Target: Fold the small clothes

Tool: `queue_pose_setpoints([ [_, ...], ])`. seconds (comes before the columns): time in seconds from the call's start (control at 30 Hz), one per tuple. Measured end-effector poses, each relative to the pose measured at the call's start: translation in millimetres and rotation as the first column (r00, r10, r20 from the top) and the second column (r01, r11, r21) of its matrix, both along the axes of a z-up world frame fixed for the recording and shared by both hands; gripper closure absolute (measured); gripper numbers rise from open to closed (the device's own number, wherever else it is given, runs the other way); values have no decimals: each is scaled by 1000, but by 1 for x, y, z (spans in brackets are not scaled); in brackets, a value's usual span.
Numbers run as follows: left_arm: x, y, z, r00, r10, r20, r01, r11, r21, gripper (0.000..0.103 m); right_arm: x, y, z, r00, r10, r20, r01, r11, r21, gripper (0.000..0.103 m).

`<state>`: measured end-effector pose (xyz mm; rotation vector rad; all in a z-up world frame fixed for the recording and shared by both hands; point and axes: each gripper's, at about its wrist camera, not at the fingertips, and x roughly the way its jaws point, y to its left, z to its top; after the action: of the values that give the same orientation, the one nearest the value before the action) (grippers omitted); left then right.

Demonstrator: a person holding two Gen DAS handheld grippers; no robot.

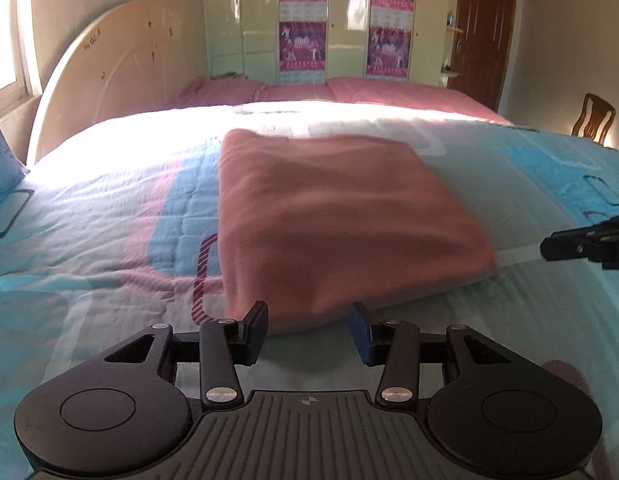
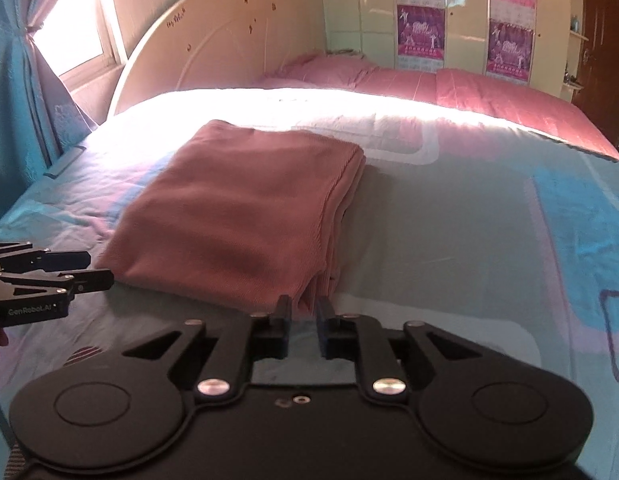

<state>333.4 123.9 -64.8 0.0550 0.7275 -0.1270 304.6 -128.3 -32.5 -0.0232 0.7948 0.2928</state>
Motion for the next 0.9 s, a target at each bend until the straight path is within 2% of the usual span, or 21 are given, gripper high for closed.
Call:
queue_pose_setpoints([
  [0.13,-30,-9,15,1000,0,30,0,1000,-2,55,-24,-4,9,1000,0,20,0,1000,14,83],
  [0.2,-47,-12,23,999,7,49,-6,1000,-9,33,-40,-4,14,1000,0,29,0,1000,20,83],
  [0.23,-57,-14,28,997,20,70,-19,1000,-9,10,-49,-5,17,999,-1,38,0,1000,18,80],
  [0.27,-71,-16,33,994,37,107,-38,999,-1,0,-58,-6,19,999,0,44,-1,1000,16,57],
  [0.3,-83,-19,38,990,40,134,-42,999,6,0,-68,-6,22,999,-8,51,8,1000,11,37],
  [0.33,-92,-19,43,990,39,138,-40,999,8,0,-78,-8,25,997,-25,72,25,1000,6,3],
  [0.4,-114,-21,53,988,45,144,-45,999,-6,0,-102,-9,32,991,-46,127,49,999,-15,1],
  [0.6,-181,-22,78,984,54,167,-51,998,-27,0,-159,-12,41,990,-94,109,101,993,-60,1],
  [0.9,-254,-28,106,973,80,216,-70,996,-53,0,-236,-16,71,973,-136,189,139,990,-3,1],
])
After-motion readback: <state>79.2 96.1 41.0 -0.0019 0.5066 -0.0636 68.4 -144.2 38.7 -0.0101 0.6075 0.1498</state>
